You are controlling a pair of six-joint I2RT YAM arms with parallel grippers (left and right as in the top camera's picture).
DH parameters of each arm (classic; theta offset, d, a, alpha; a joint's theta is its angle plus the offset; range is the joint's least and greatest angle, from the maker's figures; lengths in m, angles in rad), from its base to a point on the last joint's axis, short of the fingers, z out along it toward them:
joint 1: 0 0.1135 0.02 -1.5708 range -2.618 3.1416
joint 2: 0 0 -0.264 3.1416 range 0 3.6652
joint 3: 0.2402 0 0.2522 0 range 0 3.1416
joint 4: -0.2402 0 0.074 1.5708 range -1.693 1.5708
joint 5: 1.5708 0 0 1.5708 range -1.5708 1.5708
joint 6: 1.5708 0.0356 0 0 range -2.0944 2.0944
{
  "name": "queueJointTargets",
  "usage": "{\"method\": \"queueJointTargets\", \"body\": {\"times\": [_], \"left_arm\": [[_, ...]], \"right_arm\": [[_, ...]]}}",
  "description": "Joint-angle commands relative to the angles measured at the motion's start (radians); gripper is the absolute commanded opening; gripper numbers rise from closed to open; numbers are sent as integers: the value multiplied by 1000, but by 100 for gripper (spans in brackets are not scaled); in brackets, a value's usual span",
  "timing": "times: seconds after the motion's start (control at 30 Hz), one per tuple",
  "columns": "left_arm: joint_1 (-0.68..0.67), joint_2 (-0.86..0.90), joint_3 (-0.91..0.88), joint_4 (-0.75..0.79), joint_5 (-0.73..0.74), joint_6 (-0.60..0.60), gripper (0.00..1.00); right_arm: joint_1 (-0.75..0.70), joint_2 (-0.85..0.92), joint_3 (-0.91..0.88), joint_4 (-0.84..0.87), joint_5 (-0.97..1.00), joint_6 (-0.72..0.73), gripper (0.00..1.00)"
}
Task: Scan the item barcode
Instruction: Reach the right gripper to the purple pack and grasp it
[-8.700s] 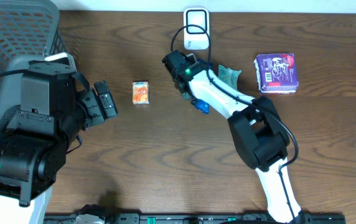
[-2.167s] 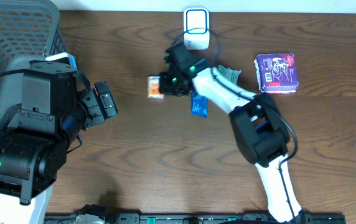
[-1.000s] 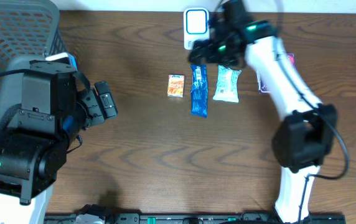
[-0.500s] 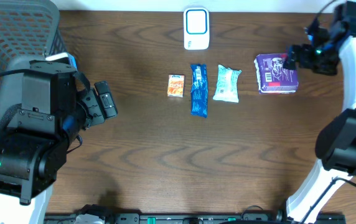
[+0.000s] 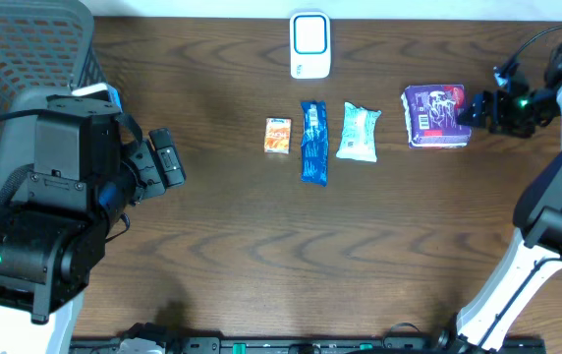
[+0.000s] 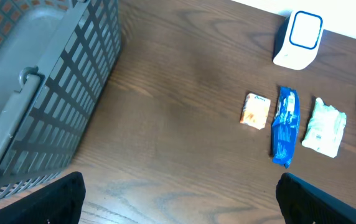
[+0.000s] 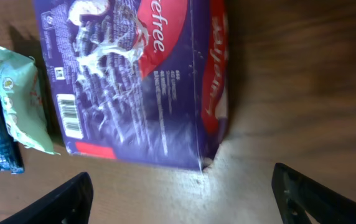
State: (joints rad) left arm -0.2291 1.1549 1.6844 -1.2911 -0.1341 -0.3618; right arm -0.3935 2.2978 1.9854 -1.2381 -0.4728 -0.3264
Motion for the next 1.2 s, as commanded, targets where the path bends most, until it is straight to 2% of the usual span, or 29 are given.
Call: {"method": "queueJointTargets", "body": {"times": [0.0,0.07,0.1,0.17,0.23,0.37,0.47,0.63,0.67,0.77,0.83,0.93,1.1,1.17], "left_arm": [[5,1,2,-3,-12,13,98],[5,1,2,-3,-12,13,98],[5,1,2,-3,-12,13,98],[5,1,2,-3,-12,13,98],[5,1,2,-3,-12,13,98],[5,1,2,-3,-12,13,98],[5,1,2,-3,-12,13,98],[5,1,2,-3,-12,13,98],[5,1,2,-3,-12,13,98],[5,1,2,-3,-12,13,98],[5,1,2,-3,-12,13,98],[5,1,2,-3,-12,13,98],[5,1,2,-3,-12,13,98],[5,1,2,-3,-12,13,98]], "right_arm": [[3,93,-5,1,-124,-39,83],[3,138,-5,5,-160,-39,77],[3,164,-5,5,-172,-47,67],[2,192,-5,5,-172,-48,27],[2,201,-5,4,-166,-40,1],[1,145,15,19,-35,83,1],[26,18,23,42,193,187,1],[128,-161,23,69,634,367,1],[171,-187,23,69,770,404,1],[284,-195,19,45,1152,534,1],[348,-173,-5,47,1290,575,1],[429,-121,-63,74,1380,605,1],[546,-21,-153,100,1387,632,1],[597,5,-153,85,1364,644,9]]}}
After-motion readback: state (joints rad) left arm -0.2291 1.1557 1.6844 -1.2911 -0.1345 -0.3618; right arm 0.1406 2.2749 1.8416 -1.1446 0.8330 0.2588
